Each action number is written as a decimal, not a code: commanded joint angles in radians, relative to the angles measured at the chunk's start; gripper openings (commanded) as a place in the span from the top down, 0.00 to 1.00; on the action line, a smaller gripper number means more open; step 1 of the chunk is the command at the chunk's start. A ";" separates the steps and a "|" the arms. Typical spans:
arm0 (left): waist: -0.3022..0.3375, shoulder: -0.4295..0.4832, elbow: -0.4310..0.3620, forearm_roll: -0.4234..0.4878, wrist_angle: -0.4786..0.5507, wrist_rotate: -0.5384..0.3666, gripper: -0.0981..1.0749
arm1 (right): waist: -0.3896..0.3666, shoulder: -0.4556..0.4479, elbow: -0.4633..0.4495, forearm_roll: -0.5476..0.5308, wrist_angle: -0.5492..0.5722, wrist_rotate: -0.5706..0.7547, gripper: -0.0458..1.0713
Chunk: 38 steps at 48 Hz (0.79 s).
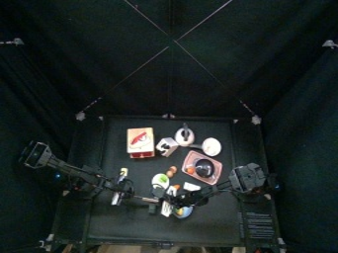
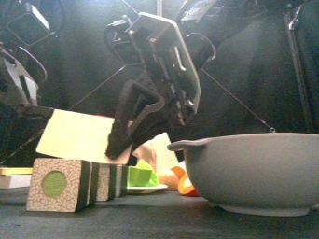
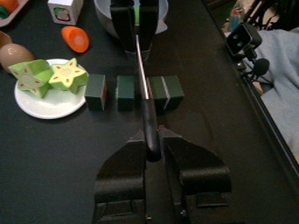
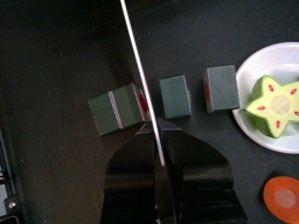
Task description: Cut sushi roll
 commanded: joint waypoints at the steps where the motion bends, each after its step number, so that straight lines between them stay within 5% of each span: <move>1: -0.051 0.011 -0.037 -0.051 -0.006 0.000 0.56 | 0.005 -0.044 -0.025 -0.003 0.003 0.003 0.93; 14: -0.074 0.101 -0.067 -0.114 -0.006 0.003 0.56 | 0.012 -0.038 -0.018 0.002 0.003 0.003 0.93; 38: -0.077 0.069 -0.075 -0.086 0.000 0.003 0.56 | 0.014 -0.048 -0.021 0.000 0.009 0.003 0.93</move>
